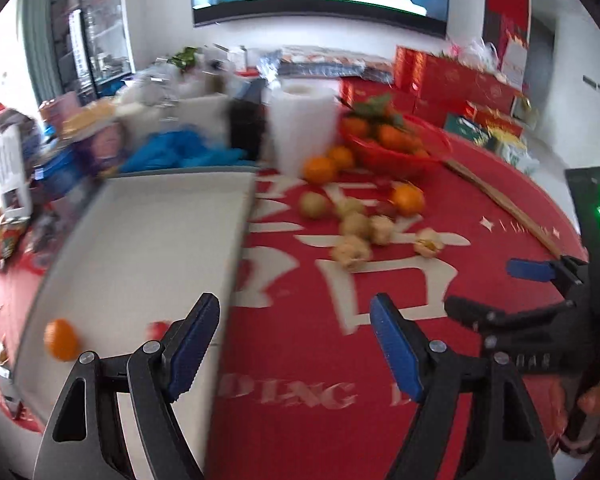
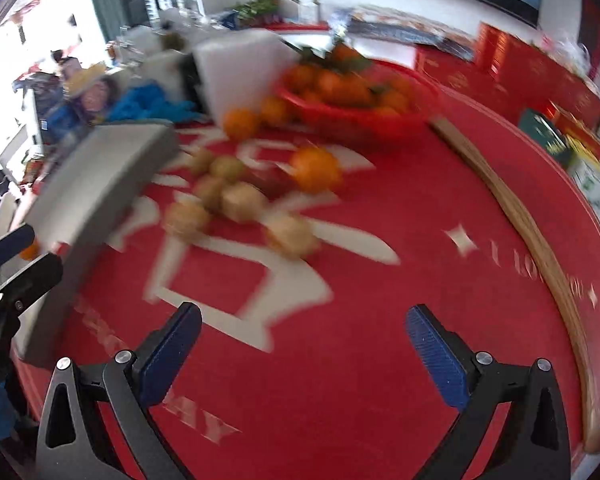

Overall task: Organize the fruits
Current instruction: 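Carry the orange and tomato into the white tray and open both grippers, then grasp a papery tan fruit with the left gripper while the right grasps another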

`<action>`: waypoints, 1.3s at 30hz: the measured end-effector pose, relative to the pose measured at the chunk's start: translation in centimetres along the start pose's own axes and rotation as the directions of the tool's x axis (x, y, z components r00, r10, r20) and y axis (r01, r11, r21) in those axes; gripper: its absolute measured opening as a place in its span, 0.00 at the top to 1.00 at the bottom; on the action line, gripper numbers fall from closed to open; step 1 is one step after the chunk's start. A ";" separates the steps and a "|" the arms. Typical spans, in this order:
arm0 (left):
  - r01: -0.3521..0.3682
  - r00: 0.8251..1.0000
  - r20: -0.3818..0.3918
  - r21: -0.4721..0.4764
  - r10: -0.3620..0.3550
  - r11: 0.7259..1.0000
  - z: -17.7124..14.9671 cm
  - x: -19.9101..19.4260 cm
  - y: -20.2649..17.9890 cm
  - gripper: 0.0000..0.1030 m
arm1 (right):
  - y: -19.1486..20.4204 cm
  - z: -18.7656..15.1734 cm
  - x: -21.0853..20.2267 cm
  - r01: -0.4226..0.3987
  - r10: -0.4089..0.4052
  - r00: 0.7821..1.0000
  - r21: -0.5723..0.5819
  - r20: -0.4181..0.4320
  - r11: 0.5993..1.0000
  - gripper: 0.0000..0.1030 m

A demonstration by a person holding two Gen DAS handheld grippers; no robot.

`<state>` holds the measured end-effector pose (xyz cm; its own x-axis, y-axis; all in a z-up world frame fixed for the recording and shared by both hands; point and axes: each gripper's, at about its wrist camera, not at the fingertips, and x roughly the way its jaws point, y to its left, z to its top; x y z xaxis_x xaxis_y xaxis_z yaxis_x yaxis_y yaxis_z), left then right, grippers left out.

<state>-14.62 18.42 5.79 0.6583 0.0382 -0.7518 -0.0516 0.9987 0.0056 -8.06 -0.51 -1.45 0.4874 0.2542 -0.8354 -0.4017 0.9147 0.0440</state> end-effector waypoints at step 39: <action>-0.118 0.992 -0.054 -0.057 0.115 0.991 1.3 6.6 -1.5 0.74 | 0.9 2.7 3.1 0.021 -0.010 0.995 -0.102 0.103 0.995 0.75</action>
<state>-9.27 17.23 1.69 0.6062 0.1509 -0.7809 -0.1718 0.9835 0.0567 -4.82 1.91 -2.51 0.5690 0.2758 -0.7747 -0.4687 0.8828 -0.0300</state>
